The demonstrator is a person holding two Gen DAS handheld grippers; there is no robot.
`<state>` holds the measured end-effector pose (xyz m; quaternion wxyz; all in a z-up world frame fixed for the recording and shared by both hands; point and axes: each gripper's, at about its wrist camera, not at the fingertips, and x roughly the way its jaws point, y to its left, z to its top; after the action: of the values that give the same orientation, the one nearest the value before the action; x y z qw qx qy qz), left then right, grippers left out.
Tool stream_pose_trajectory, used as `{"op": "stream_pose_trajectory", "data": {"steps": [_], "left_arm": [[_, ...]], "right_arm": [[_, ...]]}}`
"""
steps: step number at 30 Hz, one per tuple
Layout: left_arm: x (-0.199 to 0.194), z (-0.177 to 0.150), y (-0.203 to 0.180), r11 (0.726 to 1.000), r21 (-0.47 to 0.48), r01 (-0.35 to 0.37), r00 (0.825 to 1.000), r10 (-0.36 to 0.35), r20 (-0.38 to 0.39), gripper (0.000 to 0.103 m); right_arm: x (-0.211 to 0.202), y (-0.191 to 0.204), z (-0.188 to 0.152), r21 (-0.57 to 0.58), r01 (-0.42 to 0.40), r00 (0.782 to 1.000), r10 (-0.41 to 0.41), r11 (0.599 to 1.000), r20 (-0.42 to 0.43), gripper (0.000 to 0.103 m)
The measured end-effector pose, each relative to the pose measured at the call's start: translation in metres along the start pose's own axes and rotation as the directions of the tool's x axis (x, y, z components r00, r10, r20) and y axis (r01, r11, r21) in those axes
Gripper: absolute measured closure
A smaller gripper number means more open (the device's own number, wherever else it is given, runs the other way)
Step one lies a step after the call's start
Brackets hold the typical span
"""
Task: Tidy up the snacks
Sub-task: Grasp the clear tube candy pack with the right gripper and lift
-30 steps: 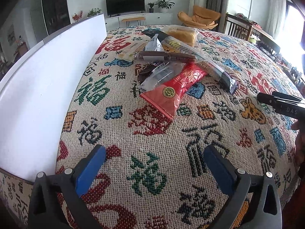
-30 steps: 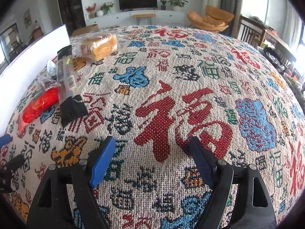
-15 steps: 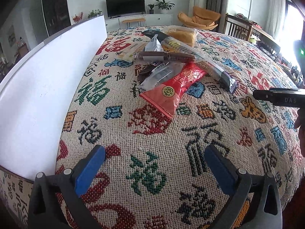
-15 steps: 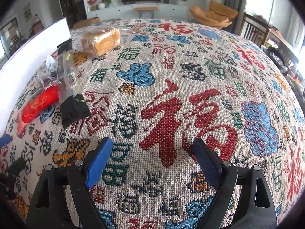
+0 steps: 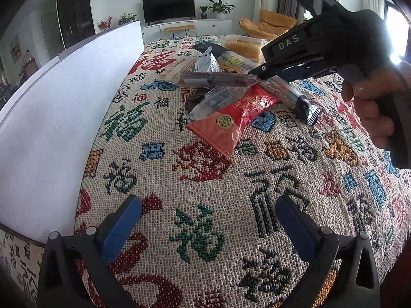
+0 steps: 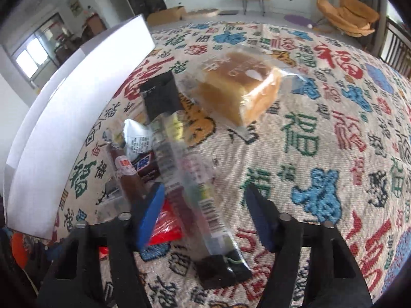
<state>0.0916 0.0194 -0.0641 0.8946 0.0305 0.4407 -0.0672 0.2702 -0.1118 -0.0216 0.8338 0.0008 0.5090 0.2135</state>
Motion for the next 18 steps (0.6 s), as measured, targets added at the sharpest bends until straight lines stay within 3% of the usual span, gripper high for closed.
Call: {"op": "stream_pose_trajectory", "data": {"steps": [2,5,10,14,18], "left_arm": [[0.000,0.000,0.000,1.000,0.000,0.000,1.000,0.000,0.000,0.000],[0.000,0.000,0.000,1.000,0.000,-0.001,1.000,0.001,0.000,0.000],[0.000,0.000,0.000,1.000,0.001,-0.001,1.000,0.001,0.001,0.000],[0.000,0.000,-0.001,1.000,0.001,-0.003,1.000,0.003,0.003,0.000],[0.000,0.000,-0.002,1.000,0.001,-0.004,1.000,0.004,0.002,0.000]], "right_arm": [[0.003,0.010,-0.001,-0.022,-0.006,1.000,0.005,1.000,-0.024,0.069],[-0.008,0.021,-0.011,-0.062,0.003,1.000,-0.004,0.998,-0.023,0.080],[-0.040,0.016,-0.044,-0.091,0.037,0.999,-0.038,0.995,-0.008,0.081],[-0.069,-0.013,-0.082,-0.037,0.059,0.998,-0.058,0.998,0.004,0.081],[-0.100,-0.055,-0.118,0.072,0.191,0.978,-0.196,0.979,0.067,0.081]]}}
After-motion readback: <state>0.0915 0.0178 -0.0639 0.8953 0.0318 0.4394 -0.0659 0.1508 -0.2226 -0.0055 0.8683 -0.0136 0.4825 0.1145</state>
